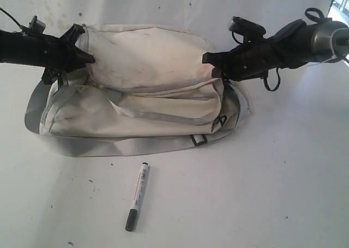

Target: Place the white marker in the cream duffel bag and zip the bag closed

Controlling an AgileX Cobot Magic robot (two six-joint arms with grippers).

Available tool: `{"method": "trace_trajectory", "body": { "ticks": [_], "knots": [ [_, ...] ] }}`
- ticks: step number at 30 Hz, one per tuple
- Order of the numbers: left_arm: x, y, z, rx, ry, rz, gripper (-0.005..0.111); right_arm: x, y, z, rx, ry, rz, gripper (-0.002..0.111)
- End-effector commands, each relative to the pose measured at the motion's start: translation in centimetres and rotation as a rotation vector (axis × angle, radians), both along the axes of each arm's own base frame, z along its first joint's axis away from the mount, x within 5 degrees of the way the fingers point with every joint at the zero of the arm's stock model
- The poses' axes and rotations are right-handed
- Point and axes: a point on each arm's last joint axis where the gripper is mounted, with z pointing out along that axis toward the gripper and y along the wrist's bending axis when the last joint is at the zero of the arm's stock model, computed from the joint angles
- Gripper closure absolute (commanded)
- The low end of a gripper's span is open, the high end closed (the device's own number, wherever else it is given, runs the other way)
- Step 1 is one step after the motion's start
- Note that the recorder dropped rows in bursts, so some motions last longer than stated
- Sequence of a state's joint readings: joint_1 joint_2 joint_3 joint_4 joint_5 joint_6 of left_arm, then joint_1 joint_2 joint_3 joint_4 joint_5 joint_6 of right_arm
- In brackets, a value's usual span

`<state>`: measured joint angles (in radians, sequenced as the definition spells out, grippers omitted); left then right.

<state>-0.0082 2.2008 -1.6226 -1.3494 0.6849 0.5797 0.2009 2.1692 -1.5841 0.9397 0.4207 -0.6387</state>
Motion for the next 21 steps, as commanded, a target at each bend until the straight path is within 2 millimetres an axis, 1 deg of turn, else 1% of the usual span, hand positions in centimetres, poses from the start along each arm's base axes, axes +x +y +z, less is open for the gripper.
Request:
{"method": "trace_trajectory", "body": {
  "ticks": [1,4,12,14,16,19,21],
  "knots": [
    [0.0,0.0,3.5,-0.116,-0.102,0.016,0.106,0.1,-0.2,3.0,-0.007,-0.079,0.013,0.108],
    [0.1,-0.3,5.0,-0.127,-0.166,-0.033,0.106,0.1,-0.2,4.2,-0.015,-0.109,0.021,0.108],
    [0.2,-0.7,11.0,-0.143,-0.338,-0.107,0.106,-0.1,-0.4,7.5,-0.046,-0.194,0.028,0.108],
    [0.0,-0.9,12.1,-0.162,-0.356,-0.134,0.106,0.0,-0.6,8.4,-0.055,-0.217,0.03,0.108],
    [-0.1,-1.1,12.9,-0.183,-0.367,-0.166,0.106,0.0,-1.2,9.1,-0.032,-0.204,0.003,0.108],
    [-0.4,-1.4,13.9,-0.175,-0.393,-0.214,0.107,0.1,-2.8,10.5,0.006,-0.168,-0.053,0.108],
    [-0.5,-1.4,14.4,-0.185,-0.385,-0.203,0.107,0.0,-3.7,11.2,-0.003,-0.149,-0.062,0.108]
  ]
}}
